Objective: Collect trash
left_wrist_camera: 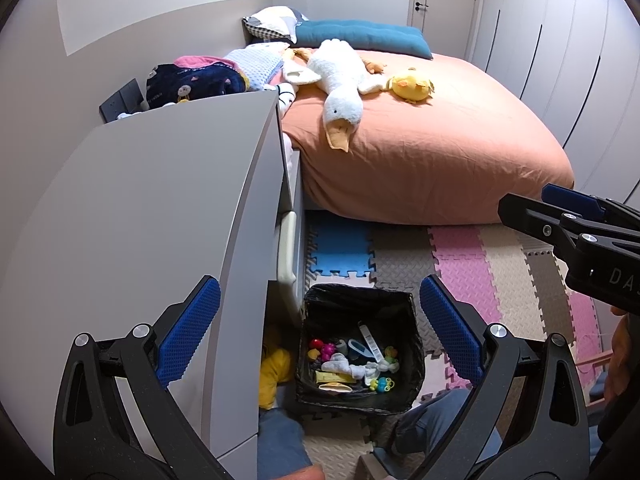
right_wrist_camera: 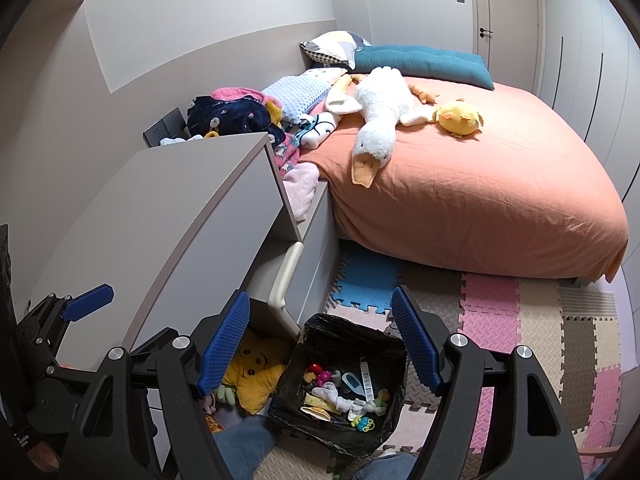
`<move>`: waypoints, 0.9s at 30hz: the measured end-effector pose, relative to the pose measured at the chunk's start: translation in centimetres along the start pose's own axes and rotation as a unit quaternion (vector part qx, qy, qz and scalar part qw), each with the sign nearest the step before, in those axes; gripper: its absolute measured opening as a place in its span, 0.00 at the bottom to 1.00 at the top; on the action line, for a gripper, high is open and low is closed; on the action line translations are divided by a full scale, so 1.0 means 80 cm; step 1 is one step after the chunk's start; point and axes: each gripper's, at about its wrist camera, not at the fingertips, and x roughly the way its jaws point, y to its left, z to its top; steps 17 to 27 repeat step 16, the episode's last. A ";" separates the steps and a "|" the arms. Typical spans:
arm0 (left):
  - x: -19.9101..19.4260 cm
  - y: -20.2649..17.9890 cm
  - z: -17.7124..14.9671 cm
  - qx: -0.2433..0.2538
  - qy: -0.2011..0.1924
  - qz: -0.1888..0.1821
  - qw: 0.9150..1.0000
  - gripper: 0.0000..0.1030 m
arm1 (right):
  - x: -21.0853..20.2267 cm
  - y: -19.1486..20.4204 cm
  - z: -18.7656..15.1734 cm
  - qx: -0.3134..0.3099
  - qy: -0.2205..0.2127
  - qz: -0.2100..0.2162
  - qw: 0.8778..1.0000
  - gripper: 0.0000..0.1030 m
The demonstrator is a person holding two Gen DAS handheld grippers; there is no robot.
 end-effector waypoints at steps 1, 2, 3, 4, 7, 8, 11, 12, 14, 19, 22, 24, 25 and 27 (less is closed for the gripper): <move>0.000 0.000 0.000 0.000 0.000 0.000 1.000 0.94 | 0.000 0.000 0.000 0.000 0.000 0.000 1.000 0.72; 0.000 0.000 0.000 0.000 0.001 0.000 1.000 0.94 | 0.000 0.000 0.000 0.000 0.000 0.000 1.000 0.72; 0.000 0.000 0.000 -0.001 0.001 0.000 1.000 0.94 | 0.000 0.000 0.000 0.000 0.000 0.000 1.000 0.72; 0.000 0.000 0.000 -0.001 0.000 0.000 1.000 0.94 | 0.000 0.000 0.000 0.000 0.000 0.000 1.000 0.72; 0.000 0.002 -0.001 -0.011 -0.004 -0.001 1.000 0.94 | 0.000 0.000 0.000 -0.001 0.000 0.000 1.000 0.72; 0.000 0.005 -0.001 -0.018 -0.004 -0.003 1.000 0.94 | 0.000 0.000 0.000 0.000 0.000 0.000 1.000 0.72; 0.001 0.009 0.000 -0.025 0.001 0.000 1.000 0.94 | 0.000 0.001 0.000 -0.001 0.000 -0.001 1.000 0.72; 0.001 0.009 0.000 -0.026 0.001 0.000 1.000 0.94 | 0.000 0.000 0.000 0.000 0.000 0.000 1.000 0.72; 0.002 0.009 -0.001 -0.027 0.003 -0.002 1.000 0.94 | 0.000 0.000 0.000 -0.001 0.000 0.000 1.000 0.72; 0.003 0.007 -0.001 -0.025 0.005 -0.001 1.000 0.94 | 0.000 0.000 0.000 -0.001 0.000 0.000 1.000 0.72; 0.003 0.007 -0.001 -0.025 0.005 -0.001 1.000 0.94 | 0.000 0.000 0.000 -0.001 0.000 0.000 1.000 0.72; 0.003 0.007 -0.001 -0.025 0.005 -0.001 1.000 0.94 | 0.000 0.000 0.000 -0.001 0.000 0.000 1.000 0.72; 0.003 0.007 -0.001 -0.025 0.005 -0.001 1.000 0.94 | 0.000 0.000 0.000 -0.001 0.000 0.000 1.000 0.72; 0.003 0.007 -0.001 -0.025 0.005 -0.001 1.000 0.94 | 0.000 0.000 0.000 -0.001 0.000 0.000 1.000 0.72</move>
